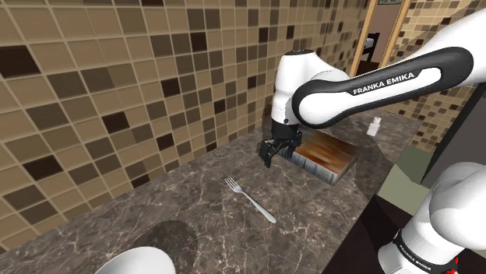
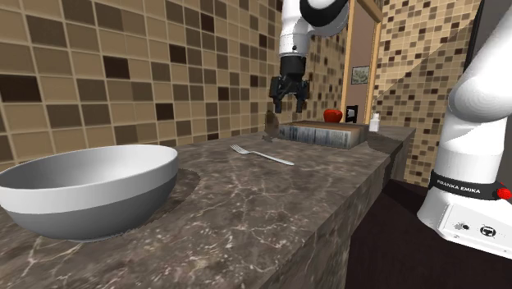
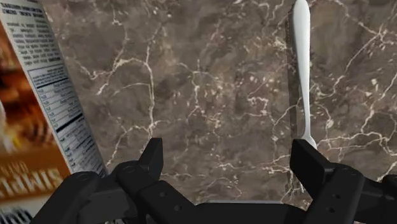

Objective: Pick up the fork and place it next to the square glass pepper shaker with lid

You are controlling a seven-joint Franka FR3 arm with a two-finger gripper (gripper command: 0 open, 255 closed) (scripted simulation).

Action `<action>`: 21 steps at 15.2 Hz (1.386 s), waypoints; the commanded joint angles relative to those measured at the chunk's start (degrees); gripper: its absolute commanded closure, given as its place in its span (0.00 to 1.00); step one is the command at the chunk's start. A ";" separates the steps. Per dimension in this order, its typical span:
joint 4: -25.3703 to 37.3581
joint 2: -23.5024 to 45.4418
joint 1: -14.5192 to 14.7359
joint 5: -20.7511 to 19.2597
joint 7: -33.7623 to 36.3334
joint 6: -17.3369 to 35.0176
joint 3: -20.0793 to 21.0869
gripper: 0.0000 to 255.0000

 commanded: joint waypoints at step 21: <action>13.21 30.64 2.01 -18.74 23.75 15.37 7.92 0.00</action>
